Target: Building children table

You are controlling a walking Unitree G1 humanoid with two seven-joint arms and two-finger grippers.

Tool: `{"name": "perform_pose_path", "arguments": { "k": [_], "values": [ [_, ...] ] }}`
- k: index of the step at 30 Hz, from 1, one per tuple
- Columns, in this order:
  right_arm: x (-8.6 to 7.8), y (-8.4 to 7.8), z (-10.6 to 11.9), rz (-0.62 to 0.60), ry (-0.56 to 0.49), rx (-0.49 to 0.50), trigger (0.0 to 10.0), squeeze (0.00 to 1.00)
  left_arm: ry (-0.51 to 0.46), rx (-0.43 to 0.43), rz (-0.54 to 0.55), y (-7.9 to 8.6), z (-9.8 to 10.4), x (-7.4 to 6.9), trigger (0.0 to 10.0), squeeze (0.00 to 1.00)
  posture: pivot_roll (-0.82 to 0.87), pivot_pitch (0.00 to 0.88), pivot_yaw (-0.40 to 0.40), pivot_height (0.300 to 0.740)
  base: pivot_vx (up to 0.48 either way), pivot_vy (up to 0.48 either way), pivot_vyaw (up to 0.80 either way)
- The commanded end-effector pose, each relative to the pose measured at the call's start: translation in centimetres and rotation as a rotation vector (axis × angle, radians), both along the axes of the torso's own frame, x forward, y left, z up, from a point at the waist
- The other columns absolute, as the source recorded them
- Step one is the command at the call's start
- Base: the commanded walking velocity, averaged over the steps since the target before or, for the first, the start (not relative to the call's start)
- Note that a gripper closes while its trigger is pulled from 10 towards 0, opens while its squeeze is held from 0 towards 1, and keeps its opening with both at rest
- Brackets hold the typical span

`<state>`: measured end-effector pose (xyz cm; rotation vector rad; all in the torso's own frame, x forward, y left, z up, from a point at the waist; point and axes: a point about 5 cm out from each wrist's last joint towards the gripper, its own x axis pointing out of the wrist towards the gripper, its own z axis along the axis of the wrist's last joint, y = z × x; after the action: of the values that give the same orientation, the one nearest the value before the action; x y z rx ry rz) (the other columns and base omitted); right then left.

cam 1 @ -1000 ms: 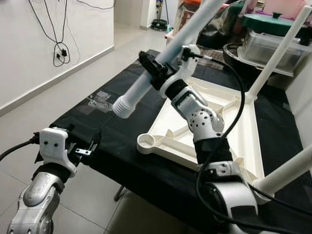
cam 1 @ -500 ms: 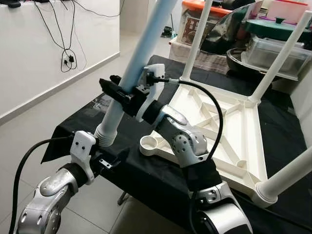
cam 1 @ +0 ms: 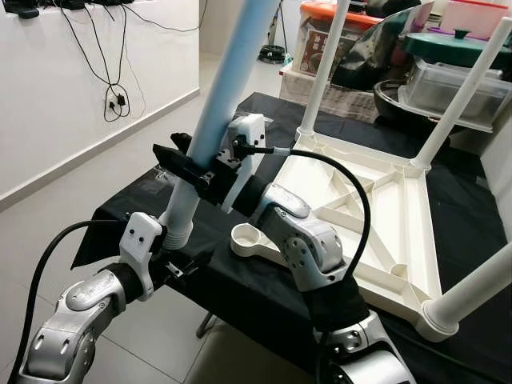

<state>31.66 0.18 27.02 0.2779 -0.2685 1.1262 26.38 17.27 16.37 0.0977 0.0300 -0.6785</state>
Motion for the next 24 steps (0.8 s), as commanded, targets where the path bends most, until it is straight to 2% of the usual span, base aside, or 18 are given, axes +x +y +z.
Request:
{"name": "perform_pose_path", "arguments": {
  "k": [1,5,8,16,21,24],
  "values": [
    [0.4,-0.5,-0.1,-0.014,0.006,-0.014,0.0,0.00,-0.016,0.025,-0.008,0.0,0.2,-0.2,10.0,0.00,0.10,0.000,-0.104,0.740,0.000,0.000,0.00],
    [0.3,-0.6,-0.7,0.003,-0.004,-0.048,0.0,0.00,-0.025,0.022,-0.012,-0.2,0.5,-0.4,10.0,0.00,0.11,0.000,-0.106,0.740,0.000,0.000,0.00],
    [-0.2,-0.7,-1.5,0.048,-0.024,-0.097,0.0,0.00,-0.028,0.055,0.008,0.2,0.6,-0.2,10.0,0.00,0.10,0.000,-0.103,0.740,0.000,0.000,0.00],
    [-0.7,-1.1,-2.0,0.096,-0.042,-0.133,0.0,0.00,-0.024,0.075,0.037,0.7,0.5,0.0,10.0,0.00,0.10,0.000,-0.104,0.740,0.000,0.000,0.00],
    [-2.3,-1.3,-3.1,0.230,-0.035,-0.183,0.0,0.00,-0.033,0.072,0.047,0.4,0.4,0.3,10.0,0.00,0.09,0.000,-0.100,0.740,0.000,0.000,0.00],
    [-2.4,-1.2,-3.1,0.241,-0.033,-0.178,0.0,0.00,-0.031,0.075,0.045,0.4,0.3,0.5,10.0,0.00,0.09,0.000,-0.100,0.740,0.000,0.000,0.00]
  ]
}}
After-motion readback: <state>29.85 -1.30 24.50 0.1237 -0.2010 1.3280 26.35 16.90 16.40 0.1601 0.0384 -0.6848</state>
